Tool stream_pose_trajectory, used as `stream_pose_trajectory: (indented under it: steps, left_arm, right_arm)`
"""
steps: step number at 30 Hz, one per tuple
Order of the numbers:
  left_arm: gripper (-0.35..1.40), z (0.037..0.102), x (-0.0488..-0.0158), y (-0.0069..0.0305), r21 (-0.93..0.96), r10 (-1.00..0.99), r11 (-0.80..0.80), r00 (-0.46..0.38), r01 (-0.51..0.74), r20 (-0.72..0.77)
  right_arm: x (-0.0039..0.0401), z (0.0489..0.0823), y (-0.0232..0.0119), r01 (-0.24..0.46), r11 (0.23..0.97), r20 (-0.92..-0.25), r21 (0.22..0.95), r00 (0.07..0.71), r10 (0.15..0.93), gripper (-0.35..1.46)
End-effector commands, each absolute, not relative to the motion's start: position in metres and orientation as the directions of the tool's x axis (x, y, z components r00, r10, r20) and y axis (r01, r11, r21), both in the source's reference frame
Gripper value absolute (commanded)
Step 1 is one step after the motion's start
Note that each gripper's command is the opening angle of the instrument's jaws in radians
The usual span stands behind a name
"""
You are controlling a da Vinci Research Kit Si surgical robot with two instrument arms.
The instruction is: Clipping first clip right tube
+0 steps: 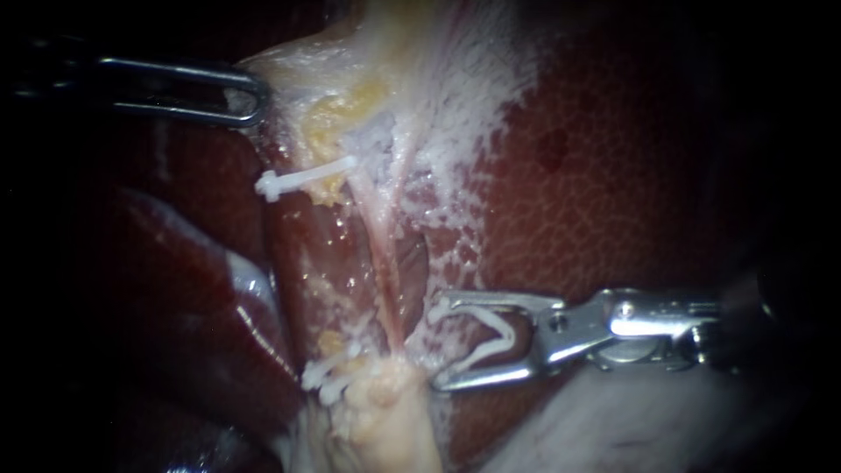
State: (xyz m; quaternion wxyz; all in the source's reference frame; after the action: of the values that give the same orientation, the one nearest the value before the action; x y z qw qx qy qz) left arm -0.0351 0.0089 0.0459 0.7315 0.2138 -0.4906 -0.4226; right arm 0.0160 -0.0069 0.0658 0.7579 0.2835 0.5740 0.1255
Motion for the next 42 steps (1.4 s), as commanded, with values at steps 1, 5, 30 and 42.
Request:
stream_pose_trajectory:
  steps: [1,5,30,42]
  left_arm:
    - [-0.35,0.0458,-0.0351,0.0089,0.725,-0.827,0.553,0.162,0.41,0.539]
    - [-0.35,0.0457,-0.0353,0.0088,0.725,-0.827,0.552,0.161,0.412,0.538]
    - [-0.35,0.0451,-0.0358,0.0085,0.721,-0.824,0.556,0.162,0.415,0.543]
    - [-0.35,0.0452,-0.0359,0.0084,0.72,-0.824,0.556,0.162,0.415,0.543]
  right_arm:
    - [0.0163,0.0658,-0.0069,0.135,0.807,-0.799,0.574,0.31,0.516,0.6]
    - [0.0171,0.0661,-0.0068,0.131,0.805,-0.795,0.579,0.311,0.521,0.6]
    - [0.0194,0.0631,-0.0059,0.231,0.693,-0.728,0.683,0.288,0.622,0.53]
    - [0.0192,0.0636,-0.0059,0.206,0.658,-0.687,0.724,0.298,0.663,0.46]
